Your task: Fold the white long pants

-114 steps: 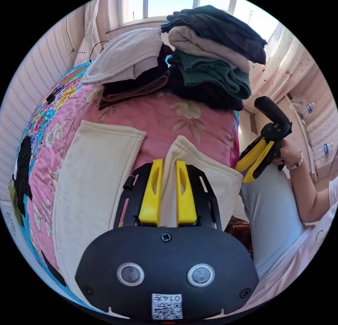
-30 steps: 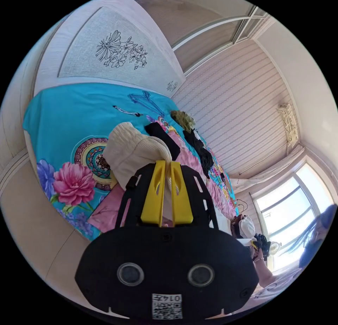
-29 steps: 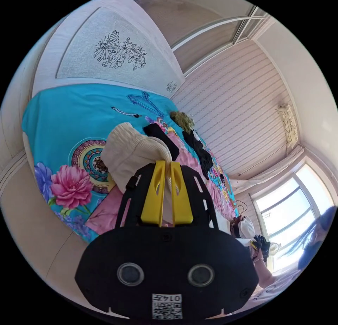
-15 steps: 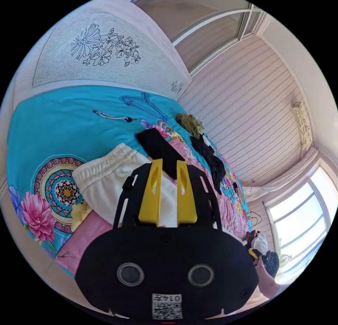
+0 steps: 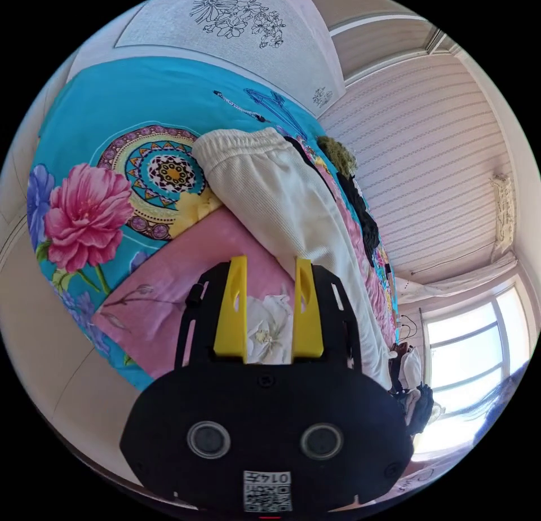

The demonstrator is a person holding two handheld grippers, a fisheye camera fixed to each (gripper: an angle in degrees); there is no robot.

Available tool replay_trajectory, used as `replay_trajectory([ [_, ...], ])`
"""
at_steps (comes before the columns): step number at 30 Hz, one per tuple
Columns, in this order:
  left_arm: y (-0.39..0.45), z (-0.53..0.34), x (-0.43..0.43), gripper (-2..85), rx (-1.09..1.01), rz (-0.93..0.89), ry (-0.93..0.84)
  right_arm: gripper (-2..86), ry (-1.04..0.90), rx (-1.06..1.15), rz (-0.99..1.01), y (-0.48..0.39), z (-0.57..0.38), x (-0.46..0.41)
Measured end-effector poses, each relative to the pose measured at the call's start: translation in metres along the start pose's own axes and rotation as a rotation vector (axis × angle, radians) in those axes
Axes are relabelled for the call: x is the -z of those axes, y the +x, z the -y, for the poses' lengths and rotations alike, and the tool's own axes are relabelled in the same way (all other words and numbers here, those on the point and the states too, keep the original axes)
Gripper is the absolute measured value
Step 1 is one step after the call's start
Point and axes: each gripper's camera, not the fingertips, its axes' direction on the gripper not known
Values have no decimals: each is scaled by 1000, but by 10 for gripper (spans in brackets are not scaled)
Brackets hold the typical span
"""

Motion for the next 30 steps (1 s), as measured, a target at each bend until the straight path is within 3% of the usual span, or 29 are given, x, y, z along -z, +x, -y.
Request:
replay_trajectory([
  [6, 29, 6, -48, 127, 45, -53, 43, 133, -4, 4, -41, -21, 19, -50],
  [9, 43, 7, -71, 106, 30, -69, 69, 110, -3, -42, -71, -27, 24, -65],
  [13, 65, 8, -85, 42, 56, -60, 55, 69, -39, 59, 26, -53, 32, -73],
  [17, 105, 1, -68, 16, -65, -101, 78, 61, -56, 180, 107, -91, 36, -60],
  [24, 133, -66, -31, 19, -164, -206, 28, 61, -58, 191, 166, -91, 3, -3],
  [27, 133, -119, -36, 40, -258, -100, -76, 70, -119, 150, 61, -68, -29, 18],
  [30, 125, -164, -67, 47, -296, 120, -261, 86, -310, 53, -199, -42, -55, -9],
])
